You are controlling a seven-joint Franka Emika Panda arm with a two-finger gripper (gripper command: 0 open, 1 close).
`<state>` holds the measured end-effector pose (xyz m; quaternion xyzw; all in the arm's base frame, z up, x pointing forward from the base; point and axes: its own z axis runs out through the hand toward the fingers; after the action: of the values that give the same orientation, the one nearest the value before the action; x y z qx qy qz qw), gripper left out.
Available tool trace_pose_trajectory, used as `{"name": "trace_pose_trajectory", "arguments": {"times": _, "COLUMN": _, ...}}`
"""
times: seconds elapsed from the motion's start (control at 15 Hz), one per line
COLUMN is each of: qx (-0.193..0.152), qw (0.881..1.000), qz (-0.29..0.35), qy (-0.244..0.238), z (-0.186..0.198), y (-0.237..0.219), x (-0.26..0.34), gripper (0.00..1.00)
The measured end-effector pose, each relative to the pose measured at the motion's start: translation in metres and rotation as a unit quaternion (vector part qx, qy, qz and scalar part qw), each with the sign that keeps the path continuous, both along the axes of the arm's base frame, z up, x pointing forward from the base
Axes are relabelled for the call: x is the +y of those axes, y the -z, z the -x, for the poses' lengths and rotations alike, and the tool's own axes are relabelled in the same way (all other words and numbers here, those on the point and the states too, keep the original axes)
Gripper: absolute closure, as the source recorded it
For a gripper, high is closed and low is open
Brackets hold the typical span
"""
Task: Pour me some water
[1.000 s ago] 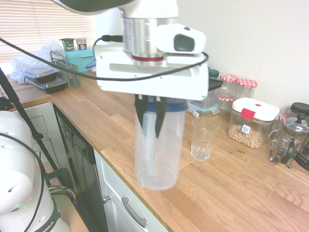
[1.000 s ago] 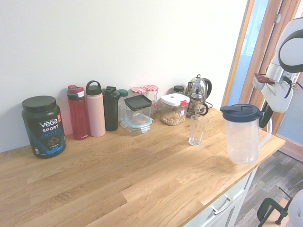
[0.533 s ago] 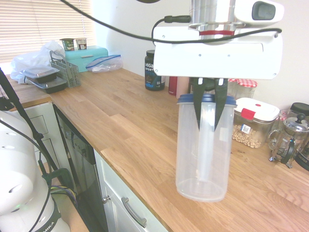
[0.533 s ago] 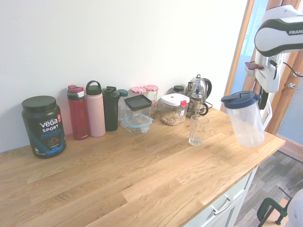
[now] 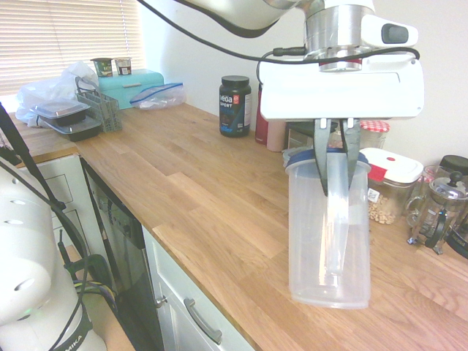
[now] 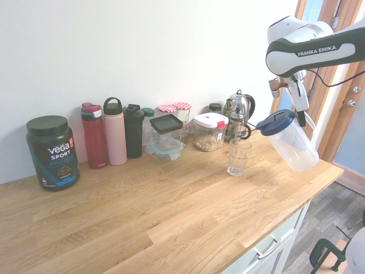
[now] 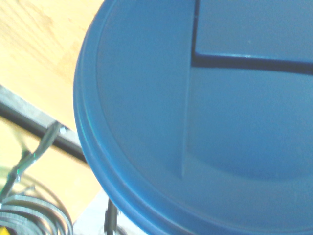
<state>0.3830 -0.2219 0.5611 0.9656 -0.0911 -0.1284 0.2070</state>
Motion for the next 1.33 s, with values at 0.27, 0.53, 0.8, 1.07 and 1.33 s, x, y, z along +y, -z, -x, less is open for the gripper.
{"name": "trace_pose_trajectory", "arguments": {"times": 0.27, "qx": 0.016, "qw": 1.0, "qz": 0.018, "qy": -0.003, "z": -0.018, "y": 0.0, "x": 0.012, "gripper": 1.0}}
{"name": "trace_pose_trajectory", "arguments": {"times": 0.53, "qx": 0.03, "qw": 0.999, "qz": 0.023, "qy": -0.006, "z": -0.027, "y": 0.009, "x": 0.014, "gripper": 1.0}}
{"name": "trace_pose_trajectory", "arguments": {"times": 0.8, "qx": 0.036, "qw": 0.999, "qz": 0.034, "qy": -0.007, "z": -0.034, "y": 0.014, "x": 0.021, "gripper": 1.0}}
{"name": "trace_pose_trajectory", "arguments": {"times": 1.07, "qx": 0.044, "qw": 0.998, "qz": 0.043, "qy": -0.008, "z": -0.045, "y": 0.026, "x": 0.032, "gripper": 1.0}}
{"name": "trace_pose_trajectory", "arguments": {"times": 1.33, "qx": 0.039, "qw": 0.999, "qz": 0.037, "qy": -0.003, "z": -0.044, "y": 0.025, "x": 0.031, "gripper": 1.0}}
